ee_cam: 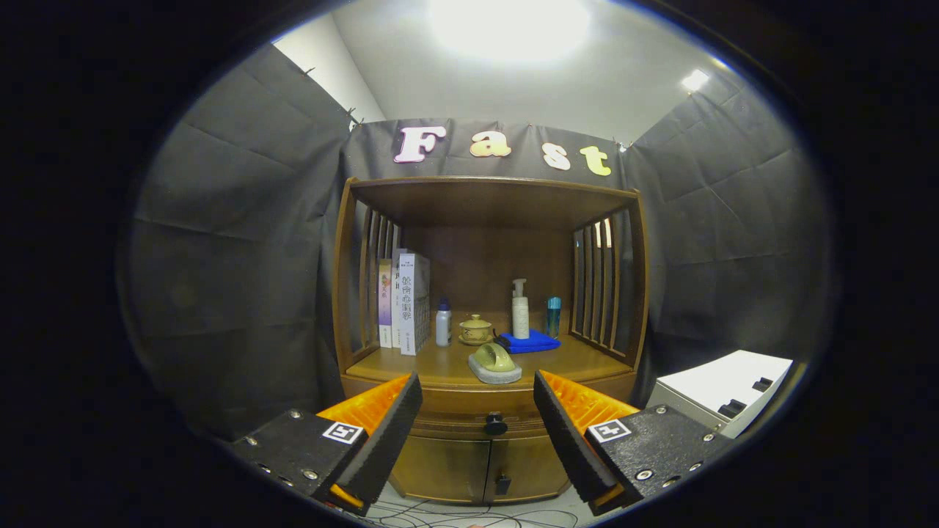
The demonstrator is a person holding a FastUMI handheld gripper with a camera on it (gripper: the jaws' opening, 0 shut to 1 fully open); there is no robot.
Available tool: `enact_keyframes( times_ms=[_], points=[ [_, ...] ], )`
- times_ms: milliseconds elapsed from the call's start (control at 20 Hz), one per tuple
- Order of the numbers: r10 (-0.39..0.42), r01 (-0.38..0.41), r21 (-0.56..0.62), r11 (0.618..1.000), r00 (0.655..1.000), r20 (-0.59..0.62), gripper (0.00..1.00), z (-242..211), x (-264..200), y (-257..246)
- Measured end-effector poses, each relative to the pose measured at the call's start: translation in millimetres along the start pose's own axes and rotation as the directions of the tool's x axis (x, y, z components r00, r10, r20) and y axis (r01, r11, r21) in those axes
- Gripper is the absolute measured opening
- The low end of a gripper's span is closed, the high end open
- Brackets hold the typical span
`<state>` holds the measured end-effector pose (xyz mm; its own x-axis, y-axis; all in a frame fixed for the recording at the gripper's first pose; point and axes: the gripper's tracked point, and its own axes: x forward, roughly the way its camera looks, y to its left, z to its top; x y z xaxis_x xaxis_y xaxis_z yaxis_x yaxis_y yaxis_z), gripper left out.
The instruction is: Pull open the drawer, take out the items inside it, and place them on the countertop above the cabinet.
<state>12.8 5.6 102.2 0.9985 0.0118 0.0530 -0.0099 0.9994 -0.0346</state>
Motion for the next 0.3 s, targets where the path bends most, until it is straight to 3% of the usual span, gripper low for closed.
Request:
enact_keyframes(
  times_ms=[300],
  points=[
    [0.0,0.0,0.005,1.0,1.0,-0.001,0.95,-1.0,0.3,-0.1]
  ],
)
